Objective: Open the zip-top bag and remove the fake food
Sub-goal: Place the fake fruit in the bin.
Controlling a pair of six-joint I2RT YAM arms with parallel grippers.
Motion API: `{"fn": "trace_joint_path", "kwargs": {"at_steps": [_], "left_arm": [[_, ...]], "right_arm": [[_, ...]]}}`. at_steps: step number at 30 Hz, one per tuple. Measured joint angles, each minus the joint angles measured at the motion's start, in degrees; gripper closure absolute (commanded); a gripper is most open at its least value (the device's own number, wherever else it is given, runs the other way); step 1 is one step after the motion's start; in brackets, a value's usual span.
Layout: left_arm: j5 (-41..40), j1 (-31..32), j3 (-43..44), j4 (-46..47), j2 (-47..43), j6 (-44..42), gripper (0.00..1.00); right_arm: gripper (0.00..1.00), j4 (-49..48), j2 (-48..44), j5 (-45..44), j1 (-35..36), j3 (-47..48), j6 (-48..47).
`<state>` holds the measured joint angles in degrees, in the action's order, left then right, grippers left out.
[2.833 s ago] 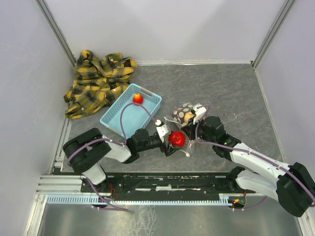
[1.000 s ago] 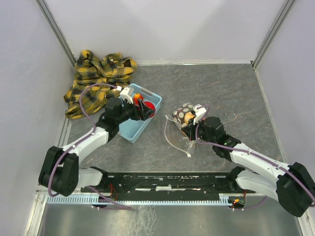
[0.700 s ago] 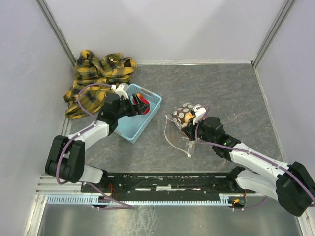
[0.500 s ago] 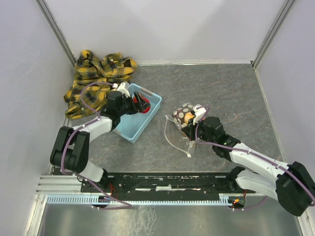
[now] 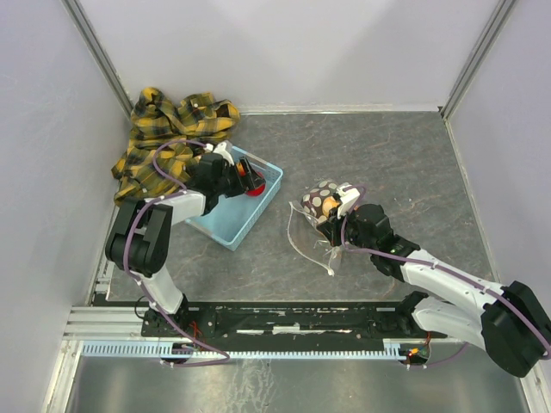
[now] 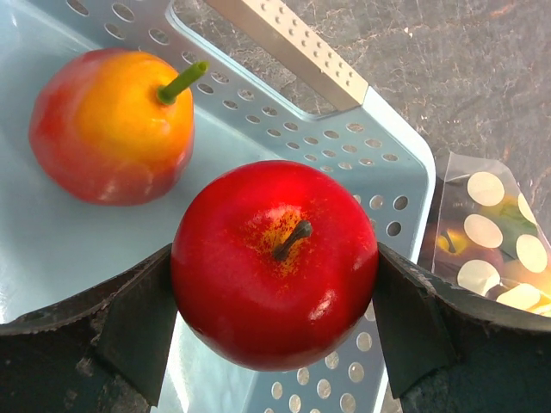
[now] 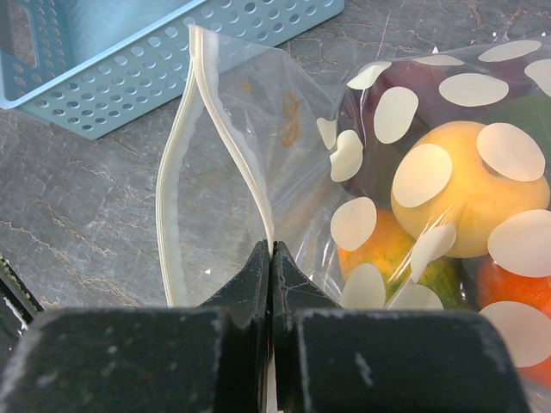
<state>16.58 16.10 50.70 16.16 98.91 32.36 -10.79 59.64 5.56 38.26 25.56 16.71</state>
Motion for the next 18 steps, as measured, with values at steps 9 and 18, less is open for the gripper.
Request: {"fn": "trace_joint_path", "kwargs": {"at_steps": [9,18], "left_arm": [[-0.35,0.00,1.14,-0.26,0.81,0.00,0.01],[-1.07,0.00,1.22,-0.26,0.79,0.02,0.01]], "right_arm": [[0.98,-0.02,0.11,0.00,0.00,0.00,0.00],[0.98,-0.04,0.09,0.00,0.00,0.00,0.00]]}}
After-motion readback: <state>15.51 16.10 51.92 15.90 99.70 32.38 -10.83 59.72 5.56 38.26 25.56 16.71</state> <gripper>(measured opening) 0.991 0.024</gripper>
